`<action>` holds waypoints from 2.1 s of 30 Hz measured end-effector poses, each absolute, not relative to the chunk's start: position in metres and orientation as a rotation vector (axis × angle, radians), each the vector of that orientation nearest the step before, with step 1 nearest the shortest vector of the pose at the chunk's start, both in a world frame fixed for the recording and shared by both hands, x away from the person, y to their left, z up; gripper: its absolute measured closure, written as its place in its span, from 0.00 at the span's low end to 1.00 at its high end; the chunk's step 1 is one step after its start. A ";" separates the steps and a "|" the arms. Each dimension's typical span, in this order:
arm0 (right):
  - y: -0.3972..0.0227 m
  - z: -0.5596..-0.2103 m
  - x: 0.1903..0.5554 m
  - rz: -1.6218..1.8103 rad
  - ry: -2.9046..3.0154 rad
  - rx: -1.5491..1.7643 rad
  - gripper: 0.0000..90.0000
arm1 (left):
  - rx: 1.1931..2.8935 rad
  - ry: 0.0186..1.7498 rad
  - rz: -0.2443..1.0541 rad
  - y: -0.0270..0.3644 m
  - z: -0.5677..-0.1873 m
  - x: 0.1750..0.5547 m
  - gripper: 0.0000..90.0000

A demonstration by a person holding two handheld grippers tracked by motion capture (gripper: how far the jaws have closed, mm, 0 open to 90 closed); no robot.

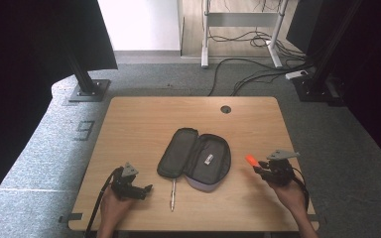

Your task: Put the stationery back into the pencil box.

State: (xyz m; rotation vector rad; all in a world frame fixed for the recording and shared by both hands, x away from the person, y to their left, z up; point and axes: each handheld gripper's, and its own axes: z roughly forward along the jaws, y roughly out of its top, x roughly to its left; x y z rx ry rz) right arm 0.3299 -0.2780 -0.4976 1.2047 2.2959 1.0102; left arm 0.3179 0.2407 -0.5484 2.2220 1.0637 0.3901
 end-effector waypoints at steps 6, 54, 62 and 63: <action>-0.272 -0.489 0.333 1.015 2.295 1.180 0.73 | 2.222 1.064 0.390 0.241 -0.548 0.318 0.00; -0.184 -0.458 0.381 1.037 2.377 0.969 0.73 | 2.222 1.064 0.390 0.241 -0.548 0.318 0.00; -0.169 -0.462 0.387 1.033 2.391 0.946 0.73 | 2.220 1.065 0.390 0.241 -0.548 0.318 0.00; -0.166 -0.462 0.389 1.035 2.393 0.945 0.73 | 2.220 1.065 0.390 0.241 -0.548 0.318 0.00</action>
